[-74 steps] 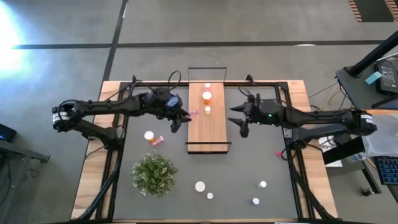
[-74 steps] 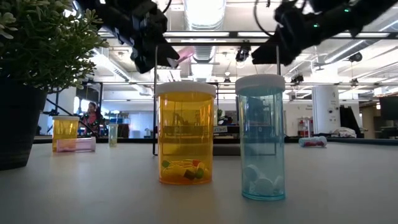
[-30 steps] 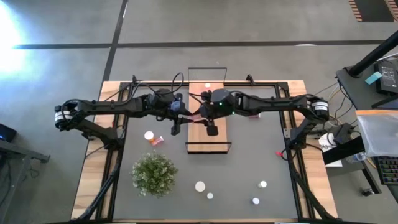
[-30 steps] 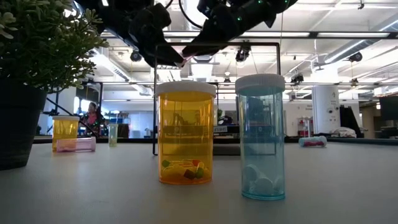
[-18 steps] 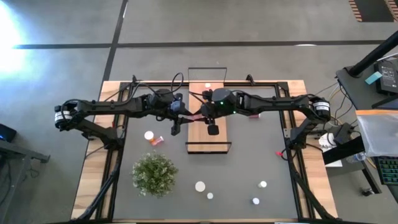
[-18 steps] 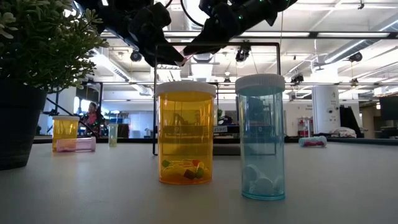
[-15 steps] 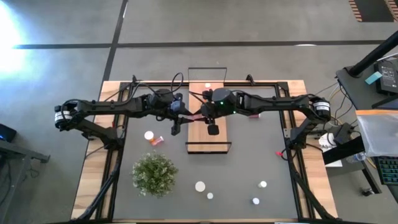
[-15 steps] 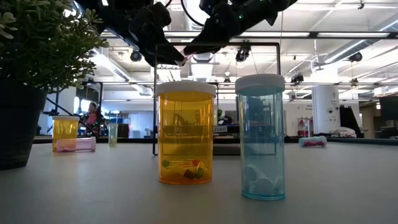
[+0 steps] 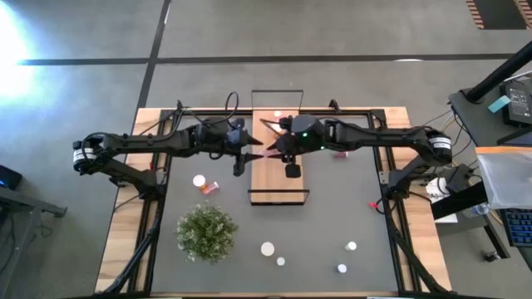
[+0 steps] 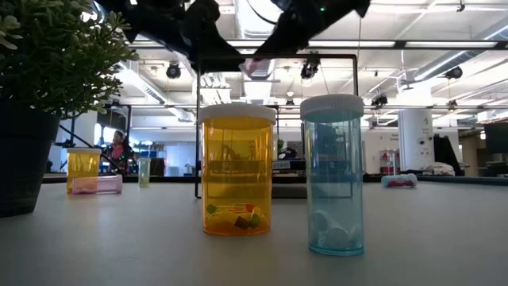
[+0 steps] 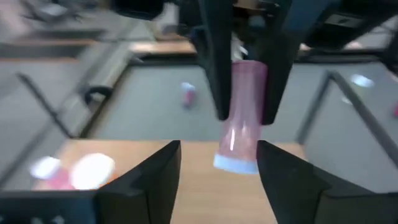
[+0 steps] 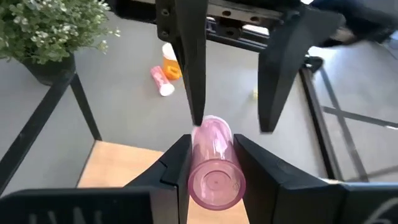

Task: Pick and place medicine bottles onto shelf by color
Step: Put the top pink pill bottle on the shelf aligned with the other pink pill bottle

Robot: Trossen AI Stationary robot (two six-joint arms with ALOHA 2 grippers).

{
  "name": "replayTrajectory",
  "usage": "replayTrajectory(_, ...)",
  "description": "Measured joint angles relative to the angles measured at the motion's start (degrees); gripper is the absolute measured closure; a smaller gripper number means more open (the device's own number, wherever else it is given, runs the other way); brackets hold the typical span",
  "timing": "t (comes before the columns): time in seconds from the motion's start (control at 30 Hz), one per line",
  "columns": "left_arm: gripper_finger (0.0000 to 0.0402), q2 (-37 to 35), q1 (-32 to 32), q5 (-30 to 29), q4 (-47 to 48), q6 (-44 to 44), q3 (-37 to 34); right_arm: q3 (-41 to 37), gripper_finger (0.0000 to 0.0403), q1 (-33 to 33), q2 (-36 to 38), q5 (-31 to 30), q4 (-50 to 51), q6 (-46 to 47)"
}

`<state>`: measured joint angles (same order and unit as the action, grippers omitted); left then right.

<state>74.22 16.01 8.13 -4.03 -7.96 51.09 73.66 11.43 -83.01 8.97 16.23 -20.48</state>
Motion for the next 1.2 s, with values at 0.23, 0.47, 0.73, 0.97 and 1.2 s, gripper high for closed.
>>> replayTrajectory(0.23, 0.0198, 0.81, 0.01, -5.68, -9.44, -3.38, -1.6, -9.86, 0.0307, 1.82, 9.95, 0.22, -4.46, 1.37)
replayTrajectory(0.47, 0.0198, 6.78, -0.02, -5.51, -15.38, -3.51, -2.01, -30.33, 0.0307, 2.72, 21.59, 0.14, -30.87, 7.95)
replayTrajectory(0.73, 0.0198, 14.91, -0.57, -5.49, -27.8, -7.06, -2.01, -44.73, 0.0307, 2.74, 23.36, 0.03, -55.23, 20.01)
replayTrajectory(0.97, 0.0198, 19.85, -3.28, -4.93, -36.79, -14.99, -2.01, -48.79, 0.0307, 2.76, 20.56, 0.01, -64.57, 27.17)
replayTrajectory(1.2, 0.0198, 20.93, -6.37, -5.45, -40.82, -23.5, -2.01, -48.66, 0.0307, 2.75, 18.91, 0.01, -64.89, 30.99)
